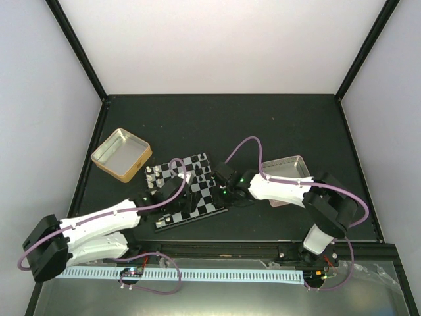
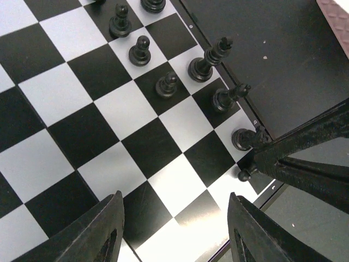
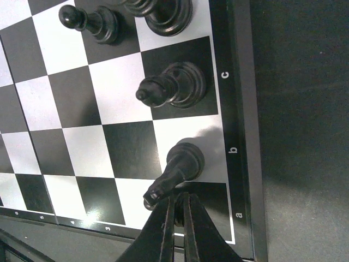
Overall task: Set up the chess pieces on the board
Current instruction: Pick up the chess piece from the chessboard.
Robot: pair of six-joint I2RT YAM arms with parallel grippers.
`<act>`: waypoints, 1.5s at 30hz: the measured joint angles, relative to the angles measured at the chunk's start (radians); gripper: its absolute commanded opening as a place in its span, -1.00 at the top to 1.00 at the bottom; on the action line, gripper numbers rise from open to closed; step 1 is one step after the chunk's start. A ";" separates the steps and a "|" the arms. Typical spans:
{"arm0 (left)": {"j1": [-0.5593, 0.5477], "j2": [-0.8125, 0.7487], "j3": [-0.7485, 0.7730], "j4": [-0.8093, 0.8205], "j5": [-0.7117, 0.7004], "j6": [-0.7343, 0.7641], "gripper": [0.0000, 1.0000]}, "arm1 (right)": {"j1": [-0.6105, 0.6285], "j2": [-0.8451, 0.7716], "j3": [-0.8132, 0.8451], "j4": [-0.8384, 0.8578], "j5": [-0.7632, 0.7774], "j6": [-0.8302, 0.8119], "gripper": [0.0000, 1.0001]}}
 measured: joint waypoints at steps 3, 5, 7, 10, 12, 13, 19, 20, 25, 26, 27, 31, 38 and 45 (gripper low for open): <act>0.000 -0.039 -0.046 0.035 0.013 -0.026 -0.14 | 0.000 0.000 -0.005 0.016 -0.009 0.005 0.97; 0.000 -0.063 -0.083 0.062 0.029 -0.046 -0.17 | 0.000 -0.002 -0.014 0.036 -0.017 0.012 0.98; 0.000 -0.089 -0.124 0.102 0.045 -0.074 -0.20 | 0.000 -0.009 -0.028 0.057 -0.023 0.018 0.98; 0.000 -0.122 -0.173 0.154 0.064 -0.114 -0.23 | 0.000 -0.018 -0.050 0.091 -0.037 0.025 0.98; 0.000 -0.144 -0.202 0.189 0.074 -0.139 -0.24 | 0.000 -0.023 -0.064 0.116 -0.048 0.030 0.98; 0.001 -0.156 -0.217 0.206 0.079 -0.153 -0.25 | 0.000 -0.026 -0.071 0.127 -0.052 0.034 0.98; 0.006 -0.210 -0.302 0.324 0.098 -0.225 -0.27 | -0.001 -0.042 -0.121 0.208 -0.087 0.053 0.98; 0.006 -0.216 -0.316 0.343 0.100 -0.235 -0.27 | -0.002 -0.046 -0.130 0.224 -0.093 0.056 0.98; 0.007 -0.235 -0.379 0.429 0.124 -0.275 -0.27 | -0.009 -0.065 -0.178 0.295 -0.124 0.083 0.98; 0.007 -0.234 -0.383 0.442 0.128 -0.278 -0.26 | -0.011 -0.069 -0.188 0.311 -0.132 0.089 0.98; 0.007 -0.234 -0.386 0.459 0.136 -0.282 -0.26 | -0.013 -0.072 -0.197 0.327 -0.139 0.095 0.98; 0.011 -0.226 -0.387 0.521 0.161 -0.286 -0.16 | -0.022 -0.088 -0.231 0.394 -0.177 0.120 0.98; 0.012 -0.162 -0.388 0.586 0.183 -0.289 0.01 | -0.044 -0.106 -0.303 0.536 -0.245 0.183 0.97; 0.013 -0.090 -0.388 0.641 0.236 -0.288 0.18 | -0.058 -0.106 -0.353 0.658 -0.303 0.251 0.97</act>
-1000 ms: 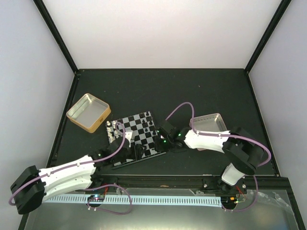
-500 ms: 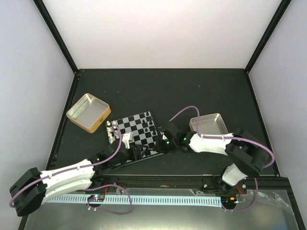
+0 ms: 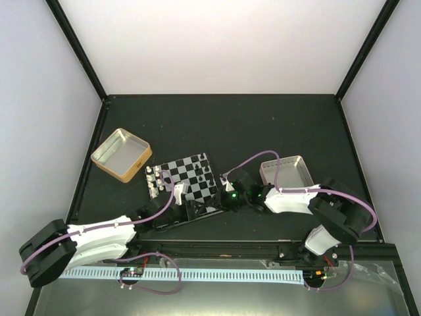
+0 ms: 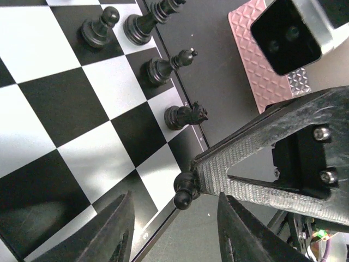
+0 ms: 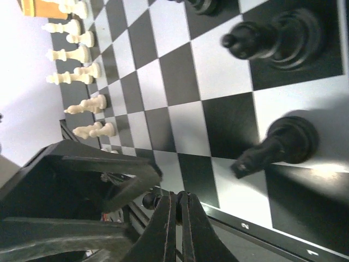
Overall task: Set up the chess pieces on the board
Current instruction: Pick up the chess piece from the chessboard.
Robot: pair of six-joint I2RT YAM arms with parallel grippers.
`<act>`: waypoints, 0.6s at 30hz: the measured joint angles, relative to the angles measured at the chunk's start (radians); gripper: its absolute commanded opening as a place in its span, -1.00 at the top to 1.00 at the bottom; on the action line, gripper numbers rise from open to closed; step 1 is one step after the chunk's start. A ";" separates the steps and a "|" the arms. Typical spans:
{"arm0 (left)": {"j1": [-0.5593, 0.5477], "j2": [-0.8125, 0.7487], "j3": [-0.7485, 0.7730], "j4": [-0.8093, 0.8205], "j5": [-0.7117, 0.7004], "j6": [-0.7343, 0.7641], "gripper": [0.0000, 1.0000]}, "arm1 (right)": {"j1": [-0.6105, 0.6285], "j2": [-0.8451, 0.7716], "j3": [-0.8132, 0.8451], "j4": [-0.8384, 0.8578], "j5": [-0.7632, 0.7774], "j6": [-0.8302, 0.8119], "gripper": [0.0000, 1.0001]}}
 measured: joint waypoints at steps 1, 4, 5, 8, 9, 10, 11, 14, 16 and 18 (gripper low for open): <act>0.000 0.008 0.000 0.005 0.005 -0.001 0.22 | 0.000 0.000 -0.001 0.008 -0.004 0.003 0.98; 0.002 0.027 0.000 0.018 0.024 0.001 0.31 | 0.000 0.000 -0.003 0.039 -0.014 0.016 0.98; 0.005 0.034 0.000 0.022 0.030 0.001 0.34 | 0.000 -0.001 -0.004 0.045 -0.016 0.019 0.98; 0.008 0.041 0.000 0.029 0.039 0.004 0.39 | 0.000 -0.002 -0.004 0.055 -0.024 0.024 0.98; 0.011 0.041 0.000 0.031 0.041 0.005 0.39 | 0.000 -0.002 -0.004 0.055 -0.026 0.025 0.98; 0.012 0.041 0.000 0.034 0.042 0.007 0.39 | 0.000 -0.002 -0.004 0.054 -0.026 0.025 0.98; 0.013 0.040 0.000 0.035 0.042 0.008 0.39 | 0.000 -0.002 -0.004 0.054 -0.026 0.025 0.98; 0.019 0.039 0.001 0.040 0.042 0.014 0.39 | 0.000 -0.002 -0.004 0.053 -0.026 0.024 0.98; 0.022 0.038 0.002 0.043 0.044 0.021 0.40 | 0.000 -0.002 -0.004 0.050 -0.027 0.024 0.98; 0.026 0.033 0.002 0.044 0.046 0.029 0.44 | 0.000 -0.003 -0.004 0.046 -0.029 0.023 0.98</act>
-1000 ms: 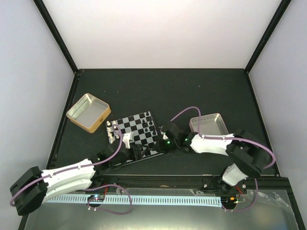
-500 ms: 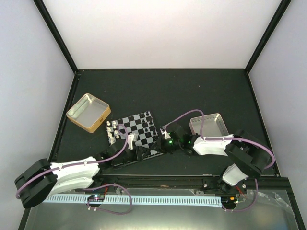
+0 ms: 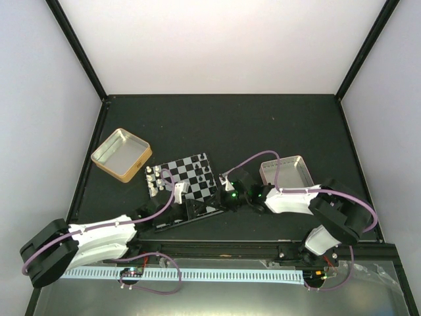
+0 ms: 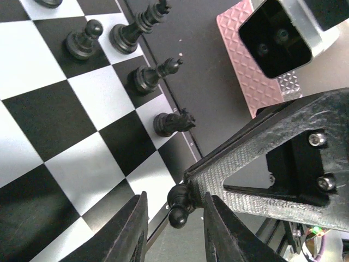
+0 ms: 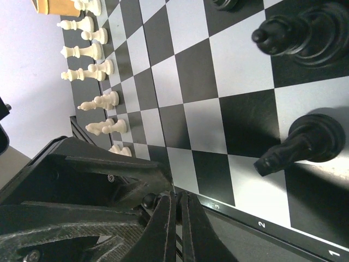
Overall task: Set up the chess pieces on the board
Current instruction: Pick up the chess piece from the chessboard.
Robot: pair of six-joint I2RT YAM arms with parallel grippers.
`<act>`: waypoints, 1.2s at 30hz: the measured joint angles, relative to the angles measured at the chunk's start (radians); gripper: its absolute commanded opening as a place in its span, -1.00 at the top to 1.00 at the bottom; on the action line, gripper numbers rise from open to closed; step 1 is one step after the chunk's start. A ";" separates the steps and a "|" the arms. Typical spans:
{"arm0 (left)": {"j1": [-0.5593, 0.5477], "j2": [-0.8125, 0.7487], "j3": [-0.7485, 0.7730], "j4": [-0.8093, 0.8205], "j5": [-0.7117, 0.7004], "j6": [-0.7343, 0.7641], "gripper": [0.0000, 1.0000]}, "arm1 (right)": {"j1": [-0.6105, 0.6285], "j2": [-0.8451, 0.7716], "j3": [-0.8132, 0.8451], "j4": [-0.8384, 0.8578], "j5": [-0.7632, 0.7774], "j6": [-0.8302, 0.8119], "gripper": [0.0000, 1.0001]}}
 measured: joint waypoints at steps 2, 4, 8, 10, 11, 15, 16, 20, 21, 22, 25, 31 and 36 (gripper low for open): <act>0.002 -0.009 0.000 0.004 0.006 0.010 0.50 | 0.000 -0.002 0.000 -0.002 -0.002 -0.002 0.98; 0.006 -0.014 0.000 0.009 0.013 0.018 0.56 | 0.000 -0.004 0.000 -0.002 -0.003 -0.003 0.98; 0.012 -0.014 0.001 0.014 0.024 0.032 0.62 | 0.000 -0.004 0.001 -0.002 -0.004 -0.005 0.98; 0.013 -0.014 0.001 0.017 0.032 0.039 0.67 | -0.002 -0.004 0.001 -0.002 -0.005 -0.006 0.98; 0.014 -0.014 0.001 0.018 0.035 0.040 0.71 | -0.002 -0.004 0.001 -0.002 -0.005 -0.006 0.98; 0.021 -0.011 0.001 0.017 0.041 0.044 0.88 | -0.004 -0.008 0.001 -0.002 -0.006 -0.006 0.97; 0.023 -0.011 0.001 0.018 0.043 0.044 0.92 | -0.004 -0.009 0.001 -0.002 -0.006 -0.006 0.96; 0.025 -0.011 0.002 0.018 0.050 0.050 0.97 | -0.005 -0.010 0.004 -0.013 -0.005 -0.008 0.73; 0.025 -0.011 0.002 0.018 0.050 0.051 0.97 | -0.005 -0.011 0.007 -0.023 -0.002 -0.013 0.64; 0.025 -0.012 0.004 0.014 0.050 0.053 0.97 | -0.005 -0.014 0.012 -0.039 0.003 -0.018 0.55; 0.025 -0.012 0.035 -0.040 0.040 0.069 0.97 | -0.010 -0.040 0.026 -0.102 0.037 -0.035 0.40; 0.025 -0.011 0.180 -0.266 -0.045 0.150 0.97 | -0.022 -0.190 0.060 -0.276 0.164 -0.093 0.30; 0.024 0.047 0.333 -0.439 -0.132 0.220 0.97 | -0.022 -0.303 0.114 -0.434 0.329 -0.130 0.27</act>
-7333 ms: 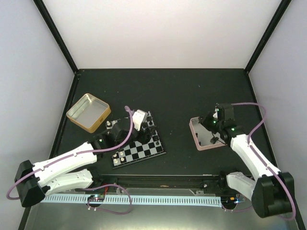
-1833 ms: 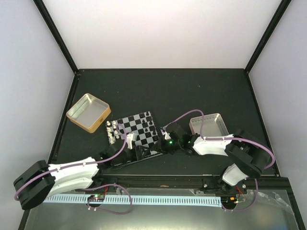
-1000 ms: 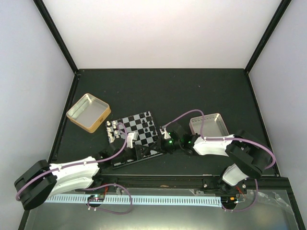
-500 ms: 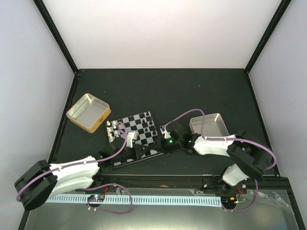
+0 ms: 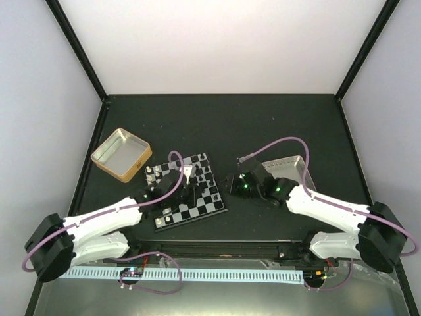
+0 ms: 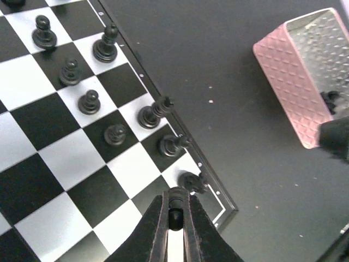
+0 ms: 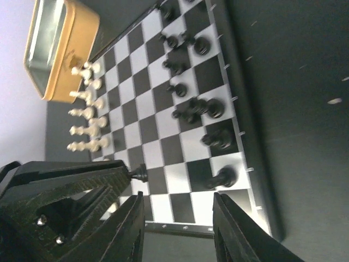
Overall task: Set up the chess pieces on the board
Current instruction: Pick up the chess piece from the chessboard, then place the chess piece on the chessboard.
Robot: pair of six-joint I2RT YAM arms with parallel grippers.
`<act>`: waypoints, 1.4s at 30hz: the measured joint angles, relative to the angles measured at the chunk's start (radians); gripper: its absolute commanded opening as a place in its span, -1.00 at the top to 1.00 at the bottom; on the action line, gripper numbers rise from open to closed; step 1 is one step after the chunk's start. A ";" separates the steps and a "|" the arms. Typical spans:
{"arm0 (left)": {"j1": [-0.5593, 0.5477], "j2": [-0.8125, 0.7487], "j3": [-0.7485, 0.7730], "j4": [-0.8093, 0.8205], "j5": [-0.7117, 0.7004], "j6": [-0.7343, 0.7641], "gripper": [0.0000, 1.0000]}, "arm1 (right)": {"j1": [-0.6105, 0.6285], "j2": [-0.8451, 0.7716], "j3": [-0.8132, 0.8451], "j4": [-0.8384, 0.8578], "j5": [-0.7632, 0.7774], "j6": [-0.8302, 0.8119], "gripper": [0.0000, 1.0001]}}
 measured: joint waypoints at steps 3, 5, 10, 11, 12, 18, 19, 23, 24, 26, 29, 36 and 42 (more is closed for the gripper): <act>-0.005 0.067 0.078 -0.090 -0.048 0.027 0.97 | 0.000 -0.048 0.018 -0.091 0.113 -0.014 0.25; -0.015 0.117 0.127 -0.151 -0.082 0.042 0.97 | -0.001 -0.080 0.022 -0.153 0.201 -0.019 0.24; -0.046 0.231 0.225 -0.254 -0.133 0.065 0.97 | -0.003 -0.143 0.022 -0.268 0.367 -0.027 0.17; -0.050 0.253 0.242 -0.271 -0.141 0.068 0.97 | -0.005 -0.153 0.022 -0.283 0.391 -0.031 0.16; -0.054 0.278 0.258 -0.280 -0.147 0.070 0.97 | -0.006 -0.161 0.022 -0.292 0.409 -0.034 0.16; -0.073 0.405 0.332 -0.336 -0.171 0.076 0.96 | -0.012 -0.177 0.016 -0.322 0.470 -0.048 0.15; -0.075 0.418 0.338 -0.341 -0.174 0.077 0.95 | -0.012 -0.177 0.012 -0.323 0.474 -0.049 0.15; -0.079 0.450 0.353 -0.360 -0.186 0.078 0.94 | -0.016 -0.176 0.004 -0.330 0.481 -0.052 0.15; -0.080 0.455 0.354 -0.362 -0.190 0.078 0.94 | -0.016 -0.176 0.003 -0.330 0.482 -0.053 0.15; -0.080 0.466 0.361 -0.369 -0.195 0.078 0.93 | -0.018 -0.176 0.000 -0.330 0.482 -0.053 0.14; -0.080 0.479 0.367 -0.369 -0.200 0.079 0.93 | -0.018 -0.176 -0.002 -0.330 0.483 -0.056 0.14; -0.080 0.512 0.398 -0.366 -0.203 0.086 0.84 | -0.018 -0.174 -0.003 -0.330 0.482 -0.058 0.14; -0.080 0.529 0.412 -0.373 -0.207 0.092 0.42 | -0.018 -0.171 -0.003 -0.331 0.482 -0.060 0.14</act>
